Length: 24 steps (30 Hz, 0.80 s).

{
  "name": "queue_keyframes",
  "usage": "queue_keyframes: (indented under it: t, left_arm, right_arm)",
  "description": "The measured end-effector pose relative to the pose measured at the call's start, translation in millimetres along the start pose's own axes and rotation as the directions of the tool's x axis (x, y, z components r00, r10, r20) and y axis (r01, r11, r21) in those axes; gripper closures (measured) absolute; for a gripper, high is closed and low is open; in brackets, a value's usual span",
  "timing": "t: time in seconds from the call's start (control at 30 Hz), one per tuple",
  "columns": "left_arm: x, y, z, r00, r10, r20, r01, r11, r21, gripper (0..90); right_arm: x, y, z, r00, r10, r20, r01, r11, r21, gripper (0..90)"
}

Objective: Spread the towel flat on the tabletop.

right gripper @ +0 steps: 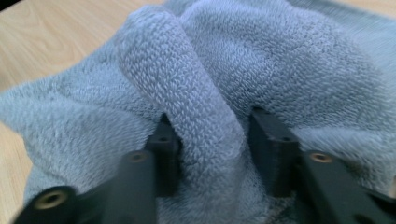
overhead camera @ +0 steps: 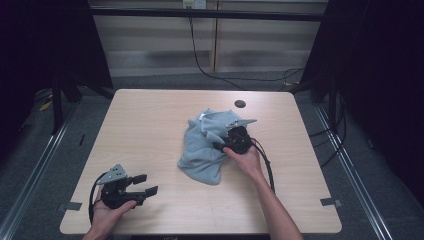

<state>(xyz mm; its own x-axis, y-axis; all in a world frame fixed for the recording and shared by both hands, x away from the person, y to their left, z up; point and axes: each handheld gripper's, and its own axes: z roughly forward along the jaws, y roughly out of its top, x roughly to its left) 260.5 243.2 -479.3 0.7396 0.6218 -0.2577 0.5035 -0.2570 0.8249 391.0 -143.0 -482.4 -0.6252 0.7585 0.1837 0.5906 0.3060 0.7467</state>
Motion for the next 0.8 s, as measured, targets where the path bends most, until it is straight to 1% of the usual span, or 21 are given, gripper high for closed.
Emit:
queue_keyframes:
  t: [0.03, 0.07, 0.1, 0.17, 0.23, 0.27, 0.3, 0.33, 0.37, 0.4, 0.43, 0.47, 0.5, 0.53, 0.57, 0.63, 0.67, 0.7, 0.73, 0.8]
  left_arm:
    - [-0.1, 0.5, -0.1, 1.0000, -0.001, -0.001, 0.001, 1.0000, -0.006, 32.2]
    - [0.4, 1.3, -0.5, 1.0000, 0.002, -0.003, -0.002, 1.0000, -0.008, 32.2]
    - [0.4, 1.3, -0.5, 1.0000, 0.002, -0.003, -0.002, 1.0000, -0.008, 32.3]
    - [2.2, 3.5, -0.3, 1.0000, 0.002, -0.010, -0.002, 0.9998, -0.018, 32.2]
    - [5.1, 5.4, 1.3, 0.9999, -0.003, -0.013, 0.003, 0.9998, -0.019, 32.3]
    - [5.1, 5.4, 1.3, 0.9999, -0.003, -0.013, 0.003, 0.9998, -0.019, 32.4]
    - [8.7, 8.4, 4.5, 0.9998, -0.003, -0.019, 0.002, 0.9999, -0.011, 32.6]
    - [10.2, 10.5, 6.5, 0.9998, -0.003, -0.019, 0.002, 1.0000, -0.009, 33.0]
    - [12.2, 12.4, 8.5, 0.9998, -0.003, -0.017, 0.003, 0.9999, -0.010, 33.6]
    - [12.2, 12.4, 8.5, 0.9998, -0.003, -0.017, 0.003, 0.9999, -0.010, 35.1]
    - [13.9, 14.4, 10.9, 0.9998, -0.006, -0.018, 0.006, 0.9999, -0.010, 35.1]
    - [16.1, 19.0, 16.7, 0.9998, 0.007, -0.019, -0.008, 1.0000, -0.004, 37.8]
    - [17.0, 21.9, 19.7, 0.9995, 0.021, -0.024, -0.021, 0.9998, -0.003, 40.2]
    - [17.0, 21.9, 19.7, 0.9995, 0.021, -0.024, -0.021, 0.9998, -0.003, 41.1]
    - [19.5, 27.8, 27.5, 0.9996, 0.021, -0.017, -0.022, 0.9997, -0.008, 42.3]
    - [22.4, 34.3, 37.1, 0.9996, 0.026, -0.012, -0.026, 0.9997, 0.005, 43.7]
    - [23.9, 37.4, 41.6, 0.9997, 0.023, -0.010, -0.023, 0.9997, 0.004, 45.0]
    - [23.9, 37.4, 41.6, 0.9997, 0.023, -0.010, -0.023, 0.9997, 0.004, 46.1]
    - [25.9, 42.7, 51.4, 0.9999, 0.015, 0.000, -0.015, 0.9998, 0.010, 46.1]
    - [26.4, 45.7, 60.7, 1.0000, 0.005, 0.005, -0.005, 1.0000, 0.001, 45.7]
  right_arm:
    - [0.8, -1.1, 1.4, 1.0000, 0.001, -0.009, -0.001, 1.000, 0.000, 65.5]
    - [1.8, -2.0, 2.0, 0.9998, 0.003, -0.021, -0.003, 1.000, 0.002, 67.5]
    - [1.8, -2.0, 2.0, 0.9998, 0.003, -0.021, -0.003, 1.000, 0.002, 67.5]
    - [9.2, -5.2, 3.8, 0.9988, -0.012, -0.047, 0.012, 1.000, 0.002, 70.8]
    - [16.0, -6.1, 3.7, 0.9978, -0.030, -0.059, 0.031, 0.999, 0.011, 71.8]
    - [16.0, -6.1, 3.7, 0.9978, -0.030, -0.059, 0.031, 0.999, 0.011, 71.8]
    - [22.0, -7.0, 4.0, 0.9960, -0.046, -0.076, 0.047, 0.999, 0.012, 72.4]
    - [24.4, -7.9, 4.0, 0.9952, -0.054, -0.082, 0.055, 0.998, 0.012, 72.6]
    - [27.3, -8.5, 3.7, 0.9949, -0.051, -0.087, 0.053, 0.999, 0.015, 72.7]
    - [27.3, -8.5, 3.7, 0.9949, -0.051, -0.087, 0.053, 0.999, 0.015, 72.7]
    - [29.7, -9.2, 3.8, 0.9938, -0.061, -0.093, 0.062, 0.998, 0.013, 72.7]
    - [34.9, -10.9, 2.8, 0.9925, -0.067, -0.102, 0.069, 0.997, 0.016, 72.7]
    - [36.8, -11.9, 2.3, 0.9917, -0.072, -0.106, 0.074, 0.997, 0.017, 72.7]
    - [38.6, -13.1, 2.1, 0.9908, -0.075, -0.113, 0.076, 0.997, 0.012, 72.7]
    - [40.8, -14.2, 1.4, 0.9906, -0.071, -0.118, 0.073, 0.997, 0.013, 72.8]
    - [44.1, -16.4, 0.6, 0.9883, -0.077, -0.132, 0.079, 0.997, 0.009, 72.8]
    - [46.2, -17.4, -0.1, 0.9874, -0.080, -0.137, 0.082, 0.997, 0.009, 72.8]
    - [48.3, -18.8, -0.9, 0.9862, -0.083, -0.143, 0.085, 0.996, 0.007, 72.8]
    - [50.7, -20.2, -1.6, 0.9853, -0.083, -0.149, 0.085, 0.996, 0.005, 72.8]
    - [55.1, -22.9, -3.6, 0.9825, -0.088, -0.164, 0.091, 0.996, 0.006, 72.8]
